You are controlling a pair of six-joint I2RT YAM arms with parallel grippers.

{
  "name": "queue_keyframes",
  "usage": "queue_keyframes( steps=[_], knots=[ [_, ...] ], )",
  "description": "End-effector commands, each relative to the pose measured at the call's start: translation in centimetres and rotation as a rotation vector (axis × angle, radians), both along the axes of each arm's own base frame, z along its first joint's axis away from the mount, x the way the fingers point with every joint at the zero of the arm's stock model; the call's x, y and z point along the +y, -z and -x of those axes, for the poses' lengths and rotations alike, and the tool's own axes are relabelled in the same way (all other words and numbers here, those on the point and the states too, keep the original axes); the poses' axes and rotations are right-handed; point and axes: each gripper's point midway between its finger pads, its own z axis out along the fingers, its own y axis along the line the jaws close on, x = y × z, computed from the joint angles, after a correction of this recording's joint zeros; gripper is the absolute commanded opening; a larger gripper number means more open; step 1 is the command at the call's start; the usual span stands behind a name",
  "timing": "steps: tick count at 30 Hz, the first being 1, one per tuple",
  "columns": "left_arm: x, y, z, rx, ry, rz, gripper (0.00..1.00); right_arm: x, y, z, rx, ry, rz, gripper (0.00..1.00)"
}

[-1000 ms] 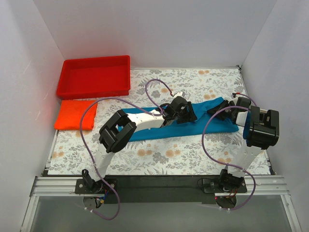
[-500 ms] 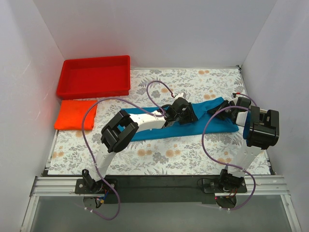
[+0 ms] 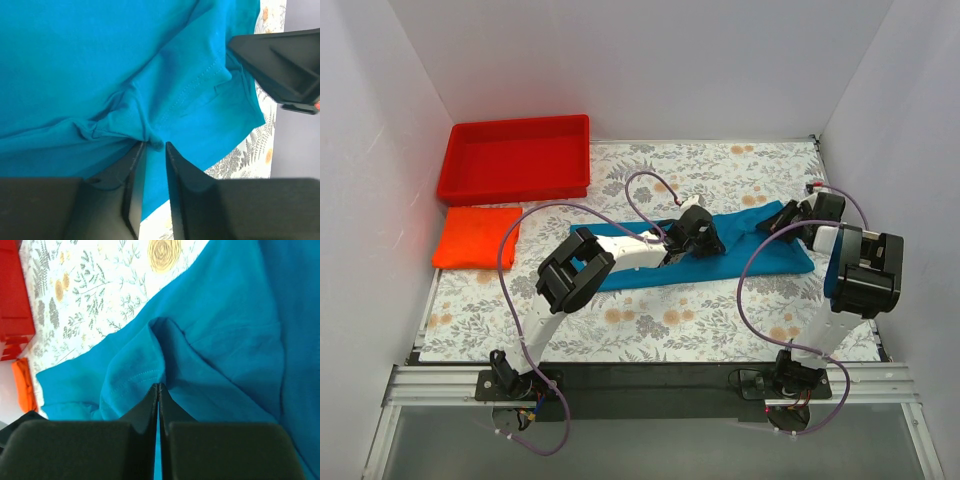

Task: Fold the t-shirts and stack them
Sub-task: Fold the tshirt

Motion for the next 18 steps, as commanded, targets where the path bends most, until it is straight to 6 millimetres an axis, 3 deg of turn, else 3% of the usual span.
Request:
queue_keyframes(
  steps=[1,7,12,18],
  knots=[
    [0.4,-1.4,-0.7,-0.041,-0.044,0.004,0.19,-1.8,-2.4,-1.0,-0.048,0.011,0.123,0.01],
    [0.7,-0.4,-0.8,-0.032,-0.058,-0.018,0.15,-3.9,-4.2,-1.3,-0.036,0.033,0.268,0.01],
    [0.6,-0.4,-0.9,-0.029,-0.063,-0.018,0.14,-4.5,-4.2,-1.1,0.003,0.034,0.301,0.01],
    [1.6,-0.2,-0.9,-0.010,-0.104,-0.056,0.06,-5.0,-3.8,-1.2,0.045,0.040,0.314,0.01]
  ],
)
